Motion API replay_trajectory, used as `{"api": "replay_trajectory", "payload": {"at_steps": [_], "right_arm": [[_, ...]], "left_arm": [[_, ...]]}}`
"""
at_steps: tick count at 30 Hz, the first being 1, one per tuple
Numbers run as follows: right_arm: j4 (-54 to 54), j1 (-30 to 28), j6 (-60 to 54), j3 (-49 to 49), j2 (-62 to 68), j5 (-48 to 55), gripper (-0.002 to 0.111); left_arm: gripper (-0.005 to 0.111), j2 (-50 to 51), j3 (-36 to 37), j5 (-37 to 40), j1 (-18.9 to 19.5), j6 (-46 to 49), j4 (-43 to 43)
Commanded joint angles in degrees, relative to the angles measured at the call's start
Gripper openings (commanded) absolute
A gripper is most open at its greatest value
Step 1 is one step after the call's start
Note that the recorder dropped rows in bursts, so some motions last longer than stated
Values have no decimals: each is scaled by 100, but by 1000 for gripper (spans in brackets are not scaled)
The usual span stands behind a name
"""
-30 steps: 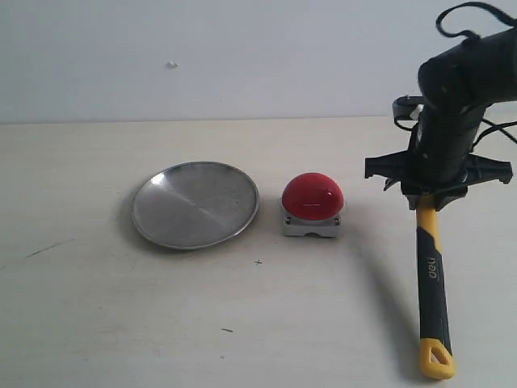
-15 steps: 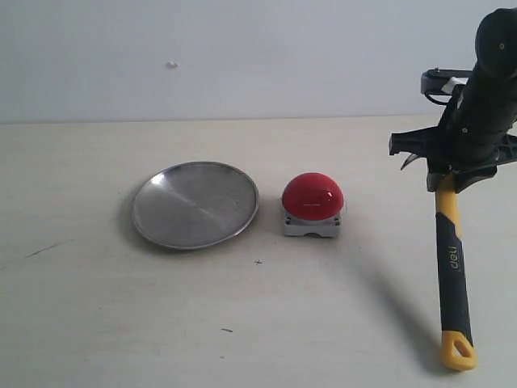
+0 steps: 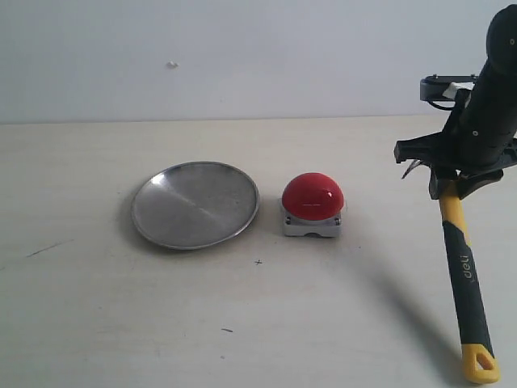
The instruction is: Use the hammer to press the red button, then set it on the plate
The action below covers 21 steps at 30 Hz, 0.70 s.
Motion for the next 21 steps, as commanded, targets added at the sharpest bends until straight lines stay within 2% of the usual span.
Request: {"api": "replay_trajectory", "payload": {"at_steps": [1,10,21], "right_arm": [[710,-324,-705,-195,-114,194,0],[1682,-782,-1678,-209,-103,342,0],[1873,-827,-2002,-213,-103,280,0]], "left_arm": [[0,-44,20,-14,5,-10,9],[0,-44,20,-14,5,-10,9],[0,-44,20,-14,5,-10,9]]}}
